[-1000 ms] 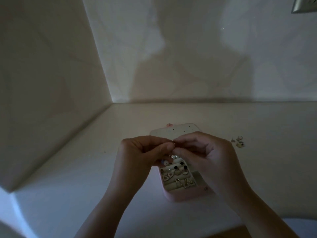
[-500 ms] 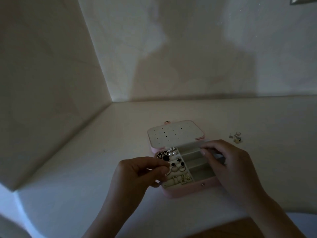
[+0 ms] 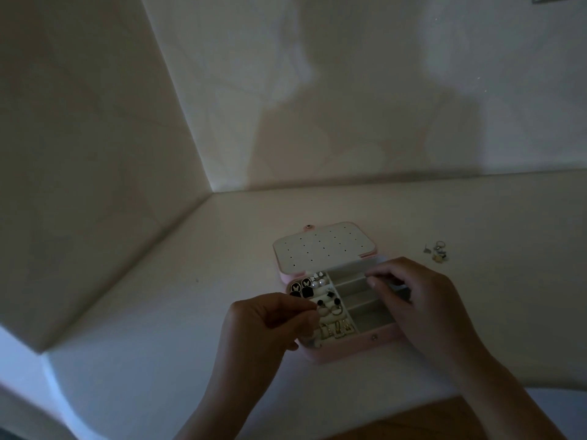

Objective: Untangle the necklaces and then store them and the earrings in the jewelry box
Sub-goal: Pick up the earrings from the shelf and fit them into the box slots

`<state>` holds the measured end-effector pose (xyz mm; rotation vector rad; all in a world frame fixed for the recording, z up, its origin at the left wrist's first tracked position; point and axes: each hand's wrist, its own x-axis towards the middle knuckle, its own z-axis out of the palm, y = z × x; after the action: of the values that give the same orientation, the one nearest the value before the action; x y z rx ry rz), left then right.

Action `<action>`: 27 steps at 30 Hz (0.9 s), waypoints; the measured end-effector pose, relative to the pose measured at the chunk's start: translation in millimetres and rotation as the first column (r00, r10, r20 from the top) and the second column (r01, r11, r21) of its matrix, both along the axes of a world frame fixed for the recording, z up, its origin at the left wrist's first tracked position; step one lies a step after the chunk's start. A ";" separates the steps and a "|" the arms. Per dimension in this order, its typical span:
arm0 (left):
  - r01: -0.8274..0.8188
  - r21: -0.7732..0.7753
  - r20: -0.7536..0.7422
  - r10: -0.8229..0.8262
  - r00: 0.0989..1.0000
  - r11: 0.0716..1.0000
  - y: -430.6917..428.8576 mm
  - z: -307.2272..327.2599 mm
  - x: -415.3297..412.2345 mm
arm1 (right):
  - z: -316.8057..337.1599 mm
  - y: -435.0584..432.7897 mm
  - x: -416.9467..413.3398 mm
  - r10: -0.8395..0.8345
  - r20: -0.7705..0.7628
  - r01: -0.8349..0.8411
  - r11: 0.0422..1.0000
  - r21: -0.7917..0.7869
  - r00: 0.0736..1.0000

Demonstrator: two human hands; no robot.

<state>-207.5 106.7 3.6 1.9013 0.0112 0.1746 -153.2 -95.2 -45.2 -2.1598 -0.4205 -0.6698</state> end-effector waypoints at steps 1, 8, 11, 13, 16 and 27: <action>0.005 -0.009 -0.007 -0.005 1.000 1.000 -0.4 -0.3 0.4 | 0.2 -0.1 0.0 0.000 0.001 0.000 1.000 -0.005 1.000; 0.058 0.032 -0.048 -0.057 0.997 0.998 -0.5 -0.6 0.5 | 0.3 0.8 -0.6 0.016 0.025 -0.016 1.000 -0.004 1.000; 0.077 0.126 -0.054 -0.071 0.996 0.989 0.2 2.3 0.0 | -0.1 -0.1 -0.9 0.018 0.022 -0.018 1.000 0.001 1.000; 0.073 0.194 -0.061 -0.062 0.996 0.978 1.4 2.6 -0.1 | -0.4 -0.3 -0.8 0.019 0.022 -0.019 1.000 -0.004 1.000; 0.069 0.234 -0.104 -0.045 0.993 0.970 6.4 -0.6 4.7 | -0.7 0.2 0.5 0.019 0.025 -0.019 1.000 -0.002 1.000; 0.154 0.163 -0.245 -0.111 0.963 0.975 16.0 4.6 14.7 | -2.9 -0.8 2.0 0.015 0.026 -0.014 1.000 -0.014 1.000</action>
<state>-192.8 122.8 8.1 2.0871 0.0284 -0.1467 -151.3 -96.0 -48.2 -2.1607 -0.4554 -0.6900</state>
